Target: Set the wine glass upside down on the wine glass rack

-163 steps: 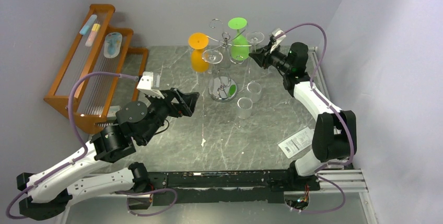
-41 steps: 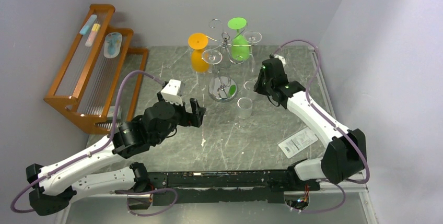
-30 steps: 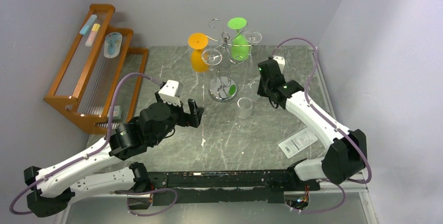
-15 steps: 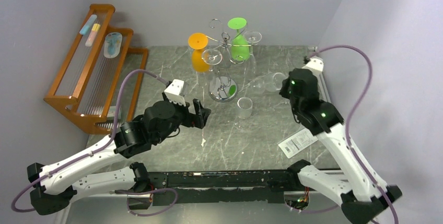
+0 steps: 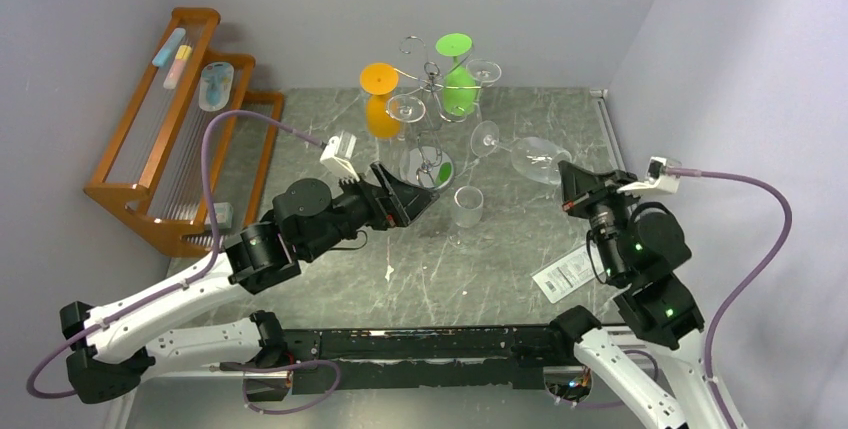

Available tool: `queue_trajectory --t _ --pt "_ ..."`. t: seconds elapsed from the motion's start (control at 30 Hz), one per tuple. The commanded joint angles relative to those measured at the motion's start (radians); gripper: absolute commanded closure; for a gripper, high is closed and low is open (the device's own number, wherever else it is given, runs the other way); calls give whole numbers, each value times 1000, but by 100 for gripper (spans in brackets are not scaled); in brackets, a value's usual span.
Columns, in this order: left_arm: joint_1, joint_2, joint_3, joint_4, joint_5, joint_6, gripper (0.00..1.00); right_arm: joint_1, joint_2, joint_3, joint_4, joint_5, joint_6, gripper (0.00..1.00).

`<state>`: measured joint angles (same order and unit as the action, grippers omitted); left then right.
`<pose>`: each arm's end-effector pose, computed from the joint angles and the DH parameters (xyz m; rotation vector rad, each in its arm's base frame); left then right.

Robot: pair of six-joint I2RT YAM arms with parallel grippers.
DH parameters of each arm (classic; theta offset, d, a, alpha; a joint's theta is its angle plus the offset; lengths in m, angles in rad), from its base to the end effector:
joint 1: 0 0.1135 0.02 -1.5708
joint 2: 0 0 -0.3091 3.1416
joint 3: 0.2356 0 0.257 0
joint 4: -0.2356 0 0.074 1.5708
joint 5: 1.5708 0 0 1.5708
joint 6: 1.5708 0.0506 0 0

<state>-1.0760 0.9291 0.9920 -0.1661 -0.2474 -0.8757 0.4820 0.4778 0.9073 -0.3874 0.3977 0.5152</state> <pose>0.1073 -0.1728 0.4240 -0.0211 1.8348 -1.2348 0.0696 0.0143 0.4193 0.3444 1.5135 0.4888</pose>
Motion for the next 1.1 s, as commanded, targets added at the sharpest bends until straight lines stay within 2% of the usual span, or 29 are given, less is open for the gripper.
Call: queue_trajectory --t 0.0,0.17,0.27,0.43,0.73,1.0,1.07 --pt "-4 11 30 108 33 -225 3 6 -93 -39 180 -130 10 100" --pt "-4 57 38 158 100 -403 3 6 -172 -85 279 -264 27 100" --pt "-4 98 50 235 135 -447 7 6 -156 -55 295 -357 21 100" --pt "-19 137 50 342 122 -512 9 5 -107 -50 395 -537 24 100" --pt "-74 60 -84 502 -208 -551 8 4 11 -94 653 -737 35 100" --pt "-81 53 -96 563 -351 -505 23 4 56 -160 824 -782 10 100" --pt "-81 58 -99 573 -394 -509 31 4 71 -178 850 -786 5 100"
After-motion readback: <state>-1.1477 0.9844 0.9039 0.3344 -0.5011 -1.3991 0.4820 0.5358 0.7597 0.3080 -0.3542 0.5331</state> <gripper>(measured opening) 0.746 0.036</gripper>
